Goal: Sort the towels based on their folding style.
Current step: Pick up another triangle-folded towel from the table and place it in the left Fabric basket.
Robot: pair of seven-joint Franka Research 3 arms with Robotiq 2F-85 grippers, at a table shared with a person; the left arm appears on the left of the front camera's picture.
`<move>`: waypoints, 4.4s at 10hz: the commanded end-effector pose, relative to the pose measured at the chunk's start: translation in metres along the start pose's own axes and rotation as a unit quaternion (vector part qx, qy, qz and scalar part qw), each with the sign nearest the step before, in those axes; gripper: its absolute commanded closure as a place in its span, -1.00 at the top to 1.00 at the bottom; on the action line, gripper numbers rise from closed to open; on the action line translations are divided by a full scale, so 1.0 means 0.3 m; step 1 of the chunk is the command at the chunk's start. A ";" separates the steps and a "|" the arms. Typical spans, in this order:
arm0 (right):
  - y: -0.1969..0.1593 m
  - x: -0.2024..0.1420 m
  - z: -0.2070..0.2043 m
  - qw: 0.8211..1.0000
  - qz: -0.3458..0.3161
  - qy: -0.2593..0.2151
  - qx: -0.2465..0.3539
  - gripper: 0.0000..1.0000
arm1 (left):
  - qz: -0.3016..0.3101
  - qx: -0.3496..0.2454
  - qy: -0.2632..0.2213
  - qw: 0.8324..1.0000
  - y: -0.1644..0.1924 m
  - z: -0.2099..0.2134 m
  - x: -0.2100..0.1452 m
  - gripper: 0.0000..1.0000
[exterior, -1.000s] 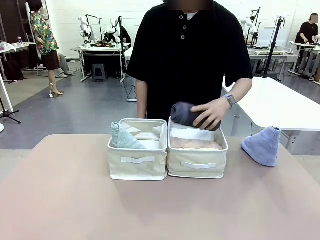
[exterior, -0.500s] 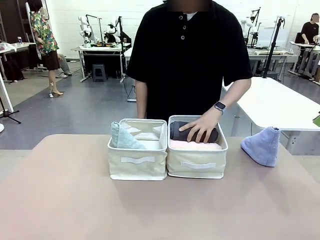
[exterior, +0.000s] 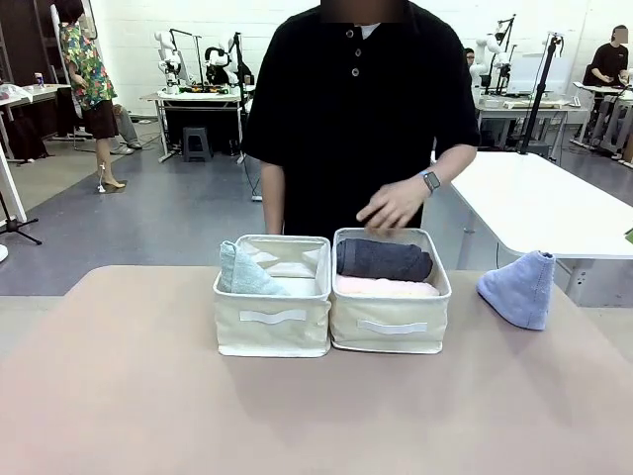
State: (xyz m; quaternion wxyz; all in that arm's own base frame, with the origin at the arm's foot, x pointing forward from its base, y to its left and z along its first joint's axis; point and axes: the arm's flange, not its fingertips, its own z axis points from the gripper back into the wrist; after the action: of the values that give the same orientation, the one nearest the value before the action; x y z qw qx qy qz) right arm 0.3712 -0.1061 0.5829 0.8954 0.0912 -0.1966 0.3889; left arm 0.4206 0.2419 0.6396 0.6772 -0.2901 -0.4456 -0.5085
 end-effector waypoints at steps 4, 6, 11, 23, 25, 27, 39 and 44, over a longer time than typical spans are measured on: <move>-0.045 0.250 -0.261 0.993 -0.088 0.061 -0.052 1.00 | -0.002 0.004 0.011 1.000 -0.007 -0.002 0.000 1.00; -0.079 0.309 -0.376 0.982 -0.137 0.084 -0.095 1.00 | -0.002 0.004 0.011 1.000 -0.007 -0.002 0.000 1.00; -0.182 0.340 -0.503 0.970 -0.176 0.108 -0.131 1.00 | -0.002 0.004 0.011 1.000 -0.007 -0.002 0.000 1.00; -0.322 0.296 -0.692 0.974 -0.189 0.113 -0.060 -0.23 | -0.002 0.004 0.011 1.000 -0.007 -0.002 0.000 1.00; -0.321 0.297 -0.695 0.973 -0.188 0.116 -0.061 -1.00 | -0.002 0.004 0.011 1.000 -0.007 -0.002 0.000 1.00; -0.323 0.292 -0.693 0.973 -0.190 0.119 -0.061 -0.68 | -0.002 0.004 0.011 1.000 -0.007 -0.002 0.000 1.00; 0.089 0.369 0.178 0.990 -0.084 0.091 -0.061 -0.99 | -0.002 0.004 0.011 1.000 -0.007 -0.002 0.000 1.00; 0.216 0.343 0.349 0.991 -0.074 0.084 -0.070 -0.99 | -0.002 0.004 0.011 1.000 -0.007 -0.002 0.000 1.00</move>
State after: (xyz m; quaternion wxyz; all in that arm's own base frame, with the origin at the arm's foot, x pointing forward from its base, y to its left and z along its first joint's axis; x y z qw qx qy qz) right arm 0.3547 -0.0281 0.7274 0.9379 0.0180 -0.1419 0.3160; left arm 0.4208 0.2416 0.6397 0.6772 -0.2901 -0.4454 -0.5088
